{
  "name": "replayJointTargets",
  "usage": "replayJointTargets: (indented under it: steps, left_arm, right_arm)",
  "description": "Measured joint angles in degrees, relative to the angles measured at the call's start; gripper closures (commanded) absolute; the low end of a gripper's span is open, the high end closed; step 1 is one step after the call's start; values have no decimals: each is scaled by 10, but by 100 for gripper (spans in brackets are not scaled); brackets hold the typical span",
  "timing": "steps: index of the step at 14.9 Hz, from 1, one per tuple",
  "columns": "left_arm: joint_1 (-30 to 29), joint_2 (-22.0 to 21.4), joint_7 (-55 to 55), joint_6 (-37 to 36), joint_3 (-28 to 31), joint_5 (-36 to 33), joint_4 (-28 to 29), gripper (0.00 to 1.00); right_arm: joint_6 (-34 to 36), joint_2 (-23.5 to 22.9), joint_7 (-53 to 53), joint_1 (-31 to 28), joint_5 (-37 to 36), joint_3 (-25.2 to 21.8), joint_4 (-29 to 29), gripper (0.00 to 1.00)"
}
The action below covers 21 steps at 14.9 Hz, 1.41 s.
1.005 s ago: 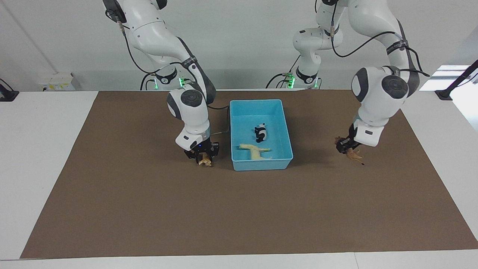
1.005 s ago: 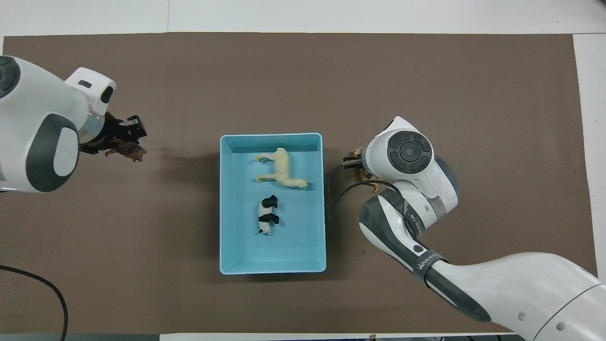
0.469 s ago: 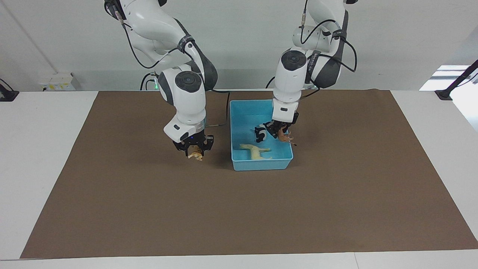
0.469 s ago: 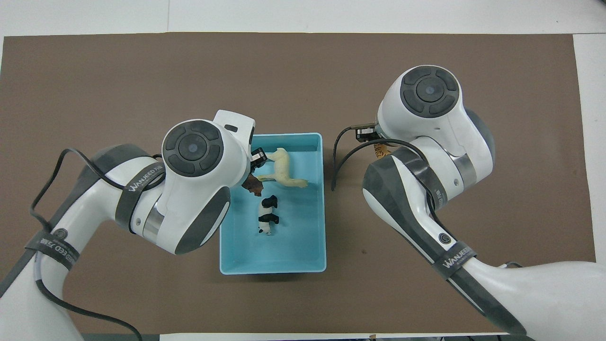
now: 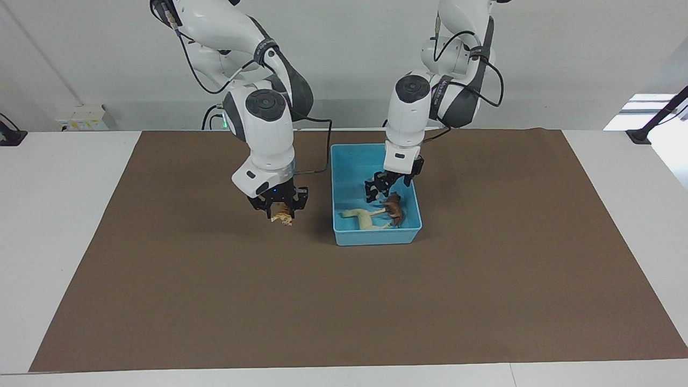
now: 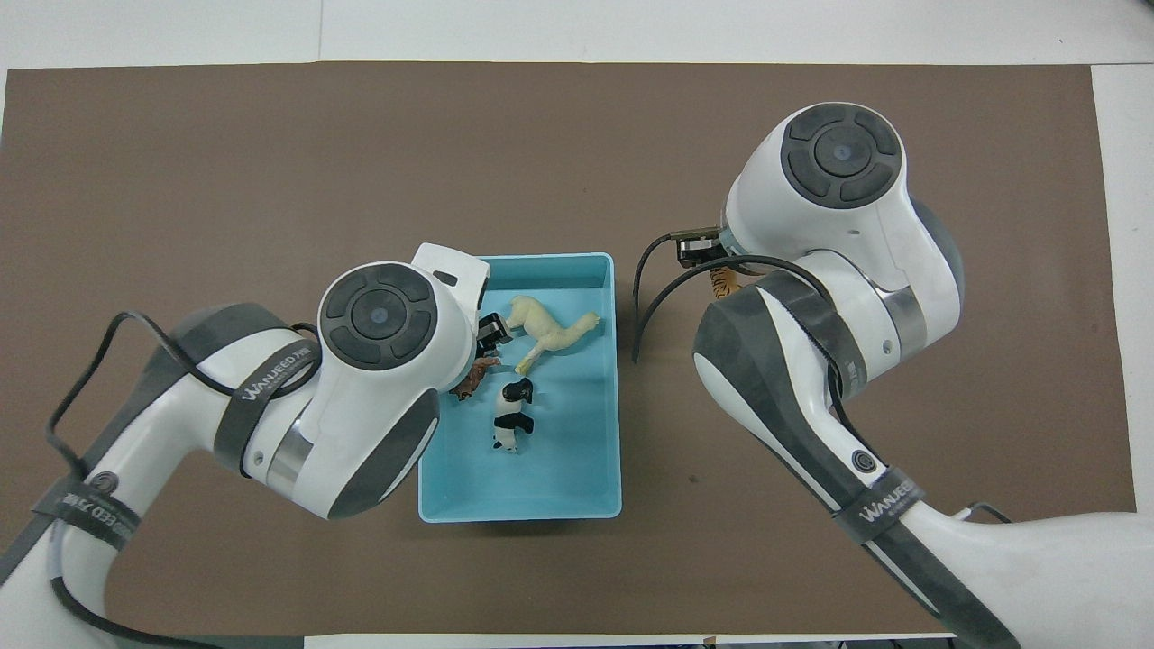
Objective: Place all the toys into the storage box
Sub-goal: 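Place the brown animal into the box while the right gripper lifts the tiger, then lower the tan tiger into the box and release with the right gripper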
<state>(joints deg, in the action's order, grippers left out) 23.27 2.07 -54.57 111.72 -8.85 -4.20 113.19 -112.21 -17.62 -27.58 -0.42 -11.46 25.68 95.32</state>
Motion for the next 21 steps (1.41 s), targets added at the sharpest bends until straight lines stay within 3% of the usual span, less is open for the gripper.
replayJointTargets:
  steps: [2,5,10,11,12,15,21]
  left_arm:
    - [-55,-29,81,-39,7,0,-15,0]
    - [-148,-74,203,-89,15,0,-26,0]
    - [-222,-83,373,-126,24,11,-59,0]
    - [-232,-80,406,-131,32,17,-61,0]
    - [-239,-74,432,-141,44,22,-70,0]
    - [-243,-36,457,-194,55,29,-130,0]
    - [-233,-7,458,-219,72,60,-168,0]
  right_arm:
    - [-1,0,-18,25,29,1,-13,100]
    - [0,-2,-101,109,35,1,-49,100]
    - [-16,-21,-158,204,30,0,-70,100]
    - [-33,-36,-177,216,17,0,-68,8]
    - [-53,-56,-197,228,0,-1,-67,0]
    - [-74,-93,-223,238,-19,-2,-69,0]
    - [-64,-78,-223,205,-23,-28,-88,0]
